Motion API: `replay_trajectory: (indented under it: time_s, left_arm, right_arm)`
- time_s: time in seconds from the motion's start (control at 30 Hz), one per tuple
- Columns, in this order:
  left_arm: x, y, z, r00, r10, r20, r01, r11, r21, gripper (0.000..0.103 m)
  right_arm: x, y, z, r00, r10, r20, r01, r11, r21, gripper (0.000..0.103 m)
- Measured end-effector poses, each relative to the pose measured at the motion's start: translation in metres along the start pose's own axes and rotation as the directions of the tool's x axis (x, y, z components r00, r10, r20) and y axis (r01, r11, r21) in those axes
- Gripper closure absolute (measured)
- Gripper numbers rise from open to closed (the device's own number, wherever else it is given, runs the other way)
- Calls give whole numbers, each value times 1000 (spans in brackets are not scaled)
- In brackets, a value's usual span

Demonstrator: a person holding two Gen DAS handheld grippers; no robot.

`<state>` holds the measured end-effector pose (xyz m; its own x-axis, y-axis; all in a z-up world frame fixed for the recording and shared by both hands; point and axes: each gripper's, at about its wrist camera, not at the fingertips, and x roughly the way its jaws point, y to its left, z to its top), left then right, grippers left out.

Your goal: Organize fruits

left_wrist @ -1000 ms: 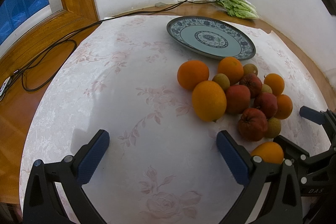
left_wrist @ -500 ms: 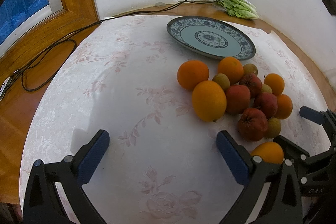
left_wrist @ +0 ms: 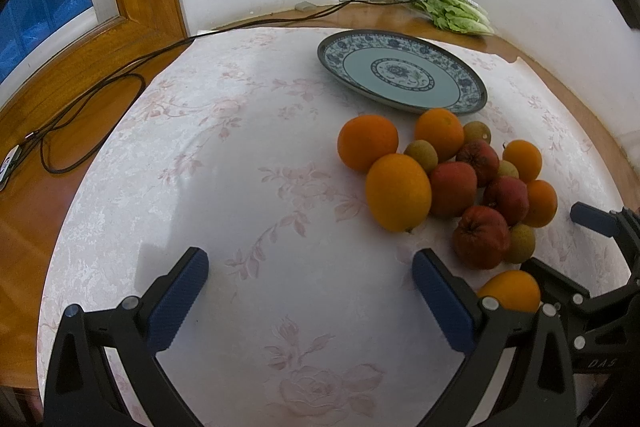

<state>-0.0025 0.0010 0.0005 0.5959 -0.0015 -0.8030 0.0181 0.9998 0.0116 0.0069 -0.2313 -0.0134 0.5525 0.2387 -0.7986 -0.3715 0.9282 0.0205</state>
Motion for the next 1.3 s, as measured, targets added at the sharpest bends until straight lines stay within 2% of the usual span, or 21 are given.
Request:
replay_trajectory:
  time_s: [0.3, 0.43, 0.6, 0.73, 0.97, 1.3]
  left_arm:
    - [3, 1, 5, 1000, -12, -23, 12, 1000, 12, 0]
    - [3, 1, 6, 999, -13, -34, 13, 1000, 8, 1]
    - [-3, 2, 11, 997, -64, -32, 63, 998, -26, 3]
    - [-8, -3, 18, 999, -51, -10, 50, 998, -33, 13]
    - [-11, -18, 27, 998, -68, -5, 68, 998, 3, 20]
    - [-5, -20, 31, 996, -89, -24, 88, 996, -10, 36]
  right_arm:
    - [3, 0, 6, 998, 21, -51, -23, 999, -31, 1]
    - [1, -3, 8, 998, 25, -66, -27, 999, -35, 6]
    - [-4, -9, 13, 998, 27, -51, -28, 999, -26, 12]
    - [-10, -12, 19, 999, 38, -26, -39, 999, -25, 22]
    - [-10, -13, 28, 994, 102, -33, -102, 995, -18, 44]
    - [-4, 3, 29, 989, 136, -63, -140, 988, -64, 60]
